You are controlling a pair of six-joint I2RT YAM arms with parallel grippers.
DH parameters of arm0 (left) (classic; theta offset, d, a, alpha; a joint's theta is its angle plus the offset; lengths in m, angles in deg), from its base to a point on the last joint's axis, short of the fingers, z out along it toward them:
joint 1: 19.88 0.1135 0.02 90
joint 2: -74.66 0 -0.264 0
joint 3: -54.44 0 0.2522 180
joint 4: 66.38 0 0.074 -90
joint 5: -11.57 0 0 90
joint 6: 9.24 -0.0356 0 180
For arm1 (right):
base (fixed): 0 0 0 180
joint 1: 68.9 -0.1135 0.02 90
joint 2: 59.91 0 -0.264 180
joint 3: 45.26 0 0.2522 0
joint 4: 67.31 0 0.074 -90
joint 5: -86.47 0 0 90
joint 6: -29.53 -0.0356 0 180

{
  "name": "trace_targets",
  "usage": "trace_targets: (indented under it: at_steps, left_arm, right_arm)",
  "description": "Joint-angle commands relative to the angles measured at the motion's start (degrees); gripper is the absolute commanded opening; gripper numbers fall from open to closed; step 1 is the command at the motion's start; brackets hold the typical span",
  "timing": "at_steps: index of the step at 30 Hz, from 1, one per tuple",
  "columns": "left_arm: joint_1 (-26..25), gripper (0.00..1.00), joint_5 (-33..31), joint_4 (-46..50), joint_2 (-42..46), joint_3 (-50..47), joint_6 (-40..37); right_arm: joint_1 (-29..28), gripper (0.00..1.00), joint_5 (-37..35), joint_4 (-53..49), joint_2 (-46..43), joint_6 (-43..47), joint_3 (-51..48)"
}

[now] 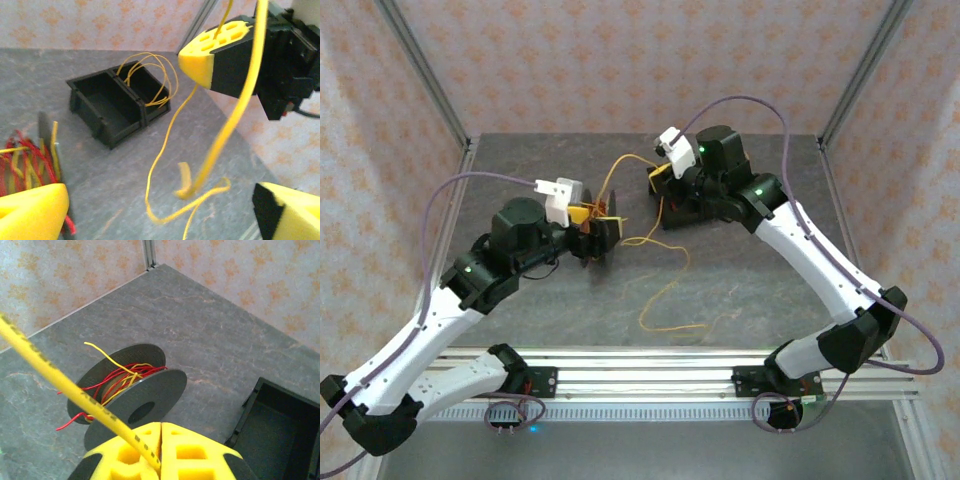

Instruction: Wrap the cables

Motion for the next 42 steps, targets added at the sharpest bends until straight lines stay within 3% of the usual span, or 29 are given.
trace_targets:
  at_steps: [1,4,7,12,17,22,26,29,34,35,36,38,39,41,42]
  left_arm:
    - [-0.16,0.83,1.38,-11.27,0.08,-1.87,3.89]
    - [-0.19,0.68,2.97,-13.0,-2.28,-1.53,4.86]
    - [-0.21,0.35,4.41,-14.47,-3.54,-1.12,5.71]
    - [-0.19,0.0,2.22,-11.7,-2.27,-0.3,4.4]
    - [-0.16,0.0,-4.86,11.07,-3.97,9.55,-2.19]
    - [-0.16,0.0,-16.05,42.08,-14.12,25.4,-8.69]
    - [-0.22,0.0,-21.05,57.43,-22.18,32.52,-9.9]
    - [-0.21,0.0,-19.29,57.46,-23.67,32.67,-10.97]
    - [-0.51,0.0,-14.66,53.13,-24.01,33.51,-12.12]
    - [-0.51,0.02,-14.1,51.97,-23.81,33.53,-12.21]
    - [-0.47,0.17,-13.91,50.78,-23.35,33.53,-11.89]
    - [-0.44,0.62,-14.15,48.69,-22.06,32.96,-11.54]
    - [-0.44,0.8,-15.38,48.14,-21.13,32.83,-10.78]
    - [-0.44,0.98,-17.32,46.23,-18.19,31.17,-9.93]
    - [-0.44,0.99,-18.8,45.14,-16.22,30.33,-9.1]
  right_arm:
    - [0.35,0.0,0.78,-2.2,-1.88,-6.24,2.35]
    - [0.66,0.0,2.29,-2.3,-1.91,-8.71,2.61]
    - [1.29,0.0,3.28,-3.02,-1.57,-10.55,3.03]
    - [2.52,0.0,4.8,-5.21,-1.26,-12.25,2.9]
    - [4.36,0.0,-3.32,-9.64,-1.06,-10.1,2.78]
    - [4.66,0.0,-21.2,-18.47,1.56,-4.55,7.76]
    - [4.65,0.0,-32.29,-21.77,2.34,-2.47,10.64]
    - [4.61,0.0,-30.15,-20.96,2.1,-3.26,11.4]
    - [4.66,0.0,-16.02,-21.55,4.3,-6.44,14.38]
    - [4.63,0.0,-14.09,-21.98,5.03,-7.0,14.97]
    - [4.62,0.0,-12.18,-22.87,6.09,-7.44,15.93]
    - [4.69,0.0,-9.06,-25.08,8.31,-7.97,18.03]
    - [4.74,0.0,-7.82,-26.14,9.36,-8.34,19.0]
    - [4.82,0.0,-4.75,-27.43,11.08,-8.89,20.39]
    - [4.81,0.0,-3.07,-27.96,11.91,-9.45,20.97]
